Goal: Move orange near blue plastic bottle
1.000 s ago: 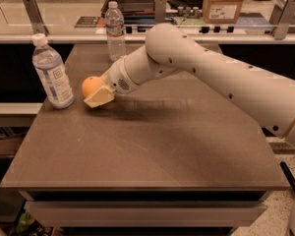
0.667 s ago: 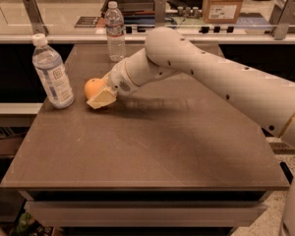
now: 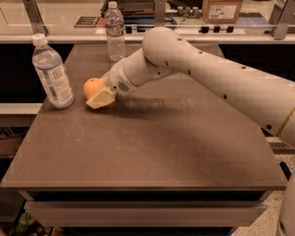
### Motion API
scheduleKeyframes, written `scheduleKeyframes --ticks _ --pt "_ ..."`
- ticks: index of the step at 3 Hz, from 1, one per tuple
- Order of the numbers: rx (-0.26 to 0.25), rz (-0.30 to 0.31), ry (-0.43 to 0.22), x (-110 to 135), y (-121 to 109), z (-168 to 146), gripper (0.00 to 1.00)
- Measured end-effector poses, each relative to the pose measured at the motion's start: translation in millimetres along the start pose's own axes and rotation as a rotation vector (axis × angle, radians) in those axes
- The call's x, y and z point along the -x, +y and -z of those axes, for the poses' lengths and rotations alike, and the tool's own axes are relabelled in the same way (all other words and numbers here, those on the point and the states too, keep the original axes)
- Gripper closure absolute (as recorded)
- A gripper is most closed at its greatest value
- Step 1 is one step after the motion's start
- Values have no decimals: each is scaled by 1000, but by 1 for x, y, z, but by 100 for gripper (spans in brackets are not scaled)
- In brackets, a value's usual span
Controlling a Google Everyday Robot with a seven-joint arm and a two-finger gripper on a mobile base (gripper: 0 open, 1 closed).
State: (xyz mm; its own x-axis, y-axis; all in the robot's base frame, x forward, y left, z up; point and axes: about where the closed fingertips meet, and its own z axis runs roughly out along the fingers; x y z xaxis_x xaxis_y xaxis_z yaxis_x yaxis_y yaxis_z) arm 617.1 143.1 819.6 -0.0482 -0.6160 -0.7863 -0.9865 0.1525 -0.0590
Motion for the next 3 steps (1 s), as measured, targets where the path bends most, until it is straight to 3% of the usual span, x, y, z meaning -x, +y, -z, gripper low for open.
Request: scheduleKeyframes --ticks 3 --pt "0 0 0 1 0 0 13"
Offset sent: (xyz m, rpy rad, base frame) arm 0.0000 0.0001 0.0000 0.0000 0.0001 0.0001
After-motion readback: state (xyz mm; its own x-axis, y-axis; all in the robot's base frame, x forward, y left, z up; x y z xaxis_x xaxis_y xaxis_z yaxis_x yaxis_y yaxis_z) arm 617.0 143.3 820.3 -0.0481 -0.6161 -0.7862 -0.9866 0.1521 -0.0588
